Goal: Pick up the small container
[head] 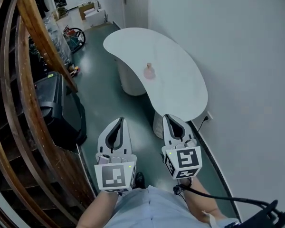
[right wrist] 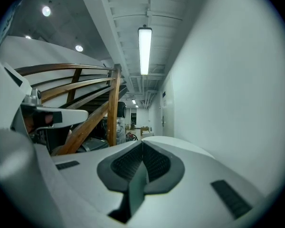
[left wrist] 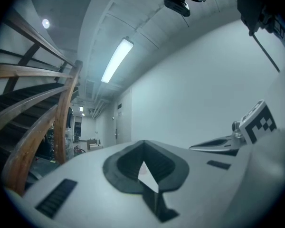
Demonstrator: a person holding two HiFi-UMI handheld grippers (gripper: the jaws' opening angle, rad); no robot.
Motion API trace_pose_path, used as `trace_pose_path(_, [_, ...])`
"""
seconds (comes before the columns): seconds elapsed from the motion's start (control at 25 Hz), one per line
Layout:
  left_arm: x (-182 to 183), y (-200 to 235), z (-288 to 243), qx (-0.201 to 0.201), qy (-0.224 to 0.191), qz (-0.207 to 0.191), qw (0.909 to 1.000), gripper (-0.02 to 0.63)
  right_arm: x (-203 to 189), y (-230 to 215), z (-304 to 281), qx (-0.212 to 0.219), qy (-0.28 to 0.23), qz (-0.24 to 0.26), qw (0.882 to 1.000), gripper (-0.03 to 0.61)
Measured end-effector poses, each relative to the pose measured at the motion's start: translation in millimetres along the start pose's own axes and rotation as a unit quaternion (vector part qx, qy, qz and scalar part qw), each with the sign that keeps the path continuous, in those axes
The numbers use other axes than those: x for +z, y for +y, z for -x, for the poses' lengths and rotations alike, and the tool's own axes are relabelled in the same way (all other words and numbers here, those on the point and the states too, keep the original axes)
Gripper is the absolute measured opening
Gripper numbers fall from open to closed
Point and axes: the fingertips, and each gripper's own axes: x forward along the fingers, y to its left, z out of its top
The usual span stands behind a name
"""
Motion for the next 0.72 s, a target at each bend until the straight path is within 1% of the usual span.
trace_pose_path(0.24, [-3,17,-31,-0.018,-0.011,0.007,0.9997,-0.002,10,-6,-30,-0.021,-0.01,0.005,1.0,0.002])
trace_pose_path(0.36, [-12,16,-41,-0.025,-0.003,0.027,0.9993,-0.002,7,-12,-36,-0.031,-0.008,0.004,0.999,0.002])
trace_pose_path(0.48, [-22,13,-52,-0.041,0.005,0.017,0.999,-0.002,2,-19,-41,-0.041,-0.003,0.001,0.999,0.002])
trace_pose_path(0.72, [-35,5,-77,-0.063,0.022,0.018,0.9976,-0.002,-7,-40,-55,-0.059,0.008,-0.009,0.998,0.002])
